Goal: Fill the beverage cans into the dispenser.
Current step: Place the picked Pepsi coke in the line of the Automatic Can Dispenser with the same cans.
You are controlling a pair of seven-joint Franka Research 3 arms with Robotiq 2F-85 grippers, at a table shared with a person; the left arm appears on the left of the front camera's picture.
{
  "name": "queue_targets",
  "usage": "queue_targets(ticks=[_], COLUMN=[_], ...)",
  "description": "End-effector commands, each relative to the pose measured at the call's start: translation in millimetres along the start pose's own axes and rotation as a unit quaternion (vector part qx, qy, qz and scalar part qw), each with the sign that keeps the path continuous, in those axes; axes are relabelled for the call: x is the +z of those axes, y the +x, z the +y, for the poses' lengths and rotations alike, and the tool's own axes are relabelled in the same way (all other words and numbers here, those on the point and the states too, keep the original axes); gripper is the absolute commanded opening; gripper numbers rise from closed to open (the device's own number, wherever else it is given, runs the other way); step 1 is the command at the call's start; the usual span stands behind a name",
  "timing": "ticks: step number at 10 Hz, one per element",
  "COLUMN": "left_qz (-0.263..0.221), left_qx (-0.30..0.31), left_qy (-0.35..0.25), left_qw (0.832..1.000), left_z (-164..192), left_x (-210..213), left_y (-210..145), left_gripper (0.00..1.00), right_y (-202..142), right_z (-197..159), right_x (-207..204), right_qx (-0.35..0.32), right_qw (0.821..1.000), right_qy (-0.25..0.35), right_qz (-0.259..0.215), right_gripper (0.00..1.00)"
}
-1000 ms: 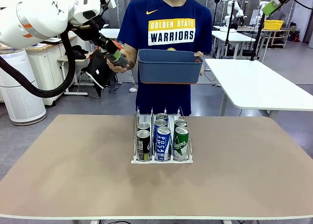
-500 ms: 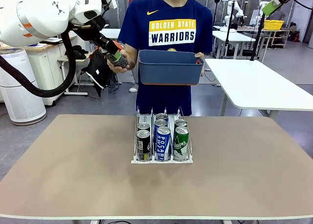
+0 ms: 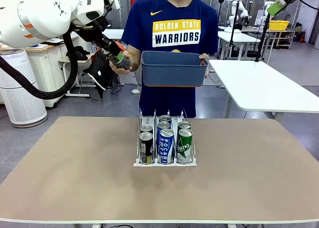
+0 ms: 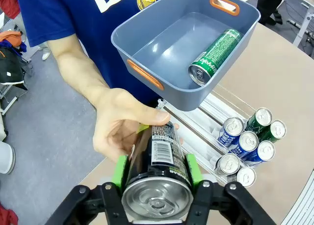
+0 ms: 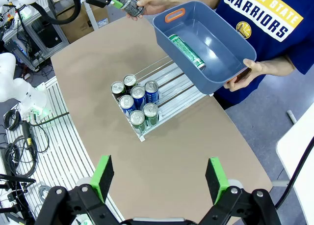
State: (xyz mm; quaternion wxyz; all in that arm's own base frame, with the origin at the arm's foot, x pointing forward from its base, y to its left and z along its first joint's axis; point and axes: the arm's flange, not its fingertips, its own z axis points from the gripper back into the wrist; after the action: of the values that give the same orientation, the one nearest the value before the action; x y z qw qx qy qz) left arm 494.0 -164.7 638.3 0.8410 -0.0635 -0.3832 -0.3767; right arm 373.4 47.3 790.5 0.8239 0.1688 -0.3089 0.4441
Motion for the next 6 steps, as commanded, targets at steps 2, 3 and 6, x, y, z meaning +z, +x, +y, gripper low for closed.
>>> queue_targets(ticks=[2, 3, 6], left_qz=[0.003, 0.006, 0.001], left_qx=[0.001, -0.006, -0.001], left_qy=[0.003, 0.007, 0.022], left_qw=[1.000, 1.000, 1.000], left_z=[0.7, 5.2, 2.7], left_x=[0.5, 2.5, 8.9], left_y=[0.0, -0.4, 2.3], left_gripper=[0.58, 0.58, 0.58], right_y=[-0.2, -0.2, -0.2], right_z=[0.4, 0.4, 0.4], right_x=[-0.5, -0.5, -0.5], right_qx=[0.000, 0.000, 0.000], right_qw=[1.000, 1.000, 1.000], right_qy=[0.000, 0.000, 0.000], right_qz=[0.000, 0.000, 0.000], right_gripper=[1.00, 1.00, 1.00])
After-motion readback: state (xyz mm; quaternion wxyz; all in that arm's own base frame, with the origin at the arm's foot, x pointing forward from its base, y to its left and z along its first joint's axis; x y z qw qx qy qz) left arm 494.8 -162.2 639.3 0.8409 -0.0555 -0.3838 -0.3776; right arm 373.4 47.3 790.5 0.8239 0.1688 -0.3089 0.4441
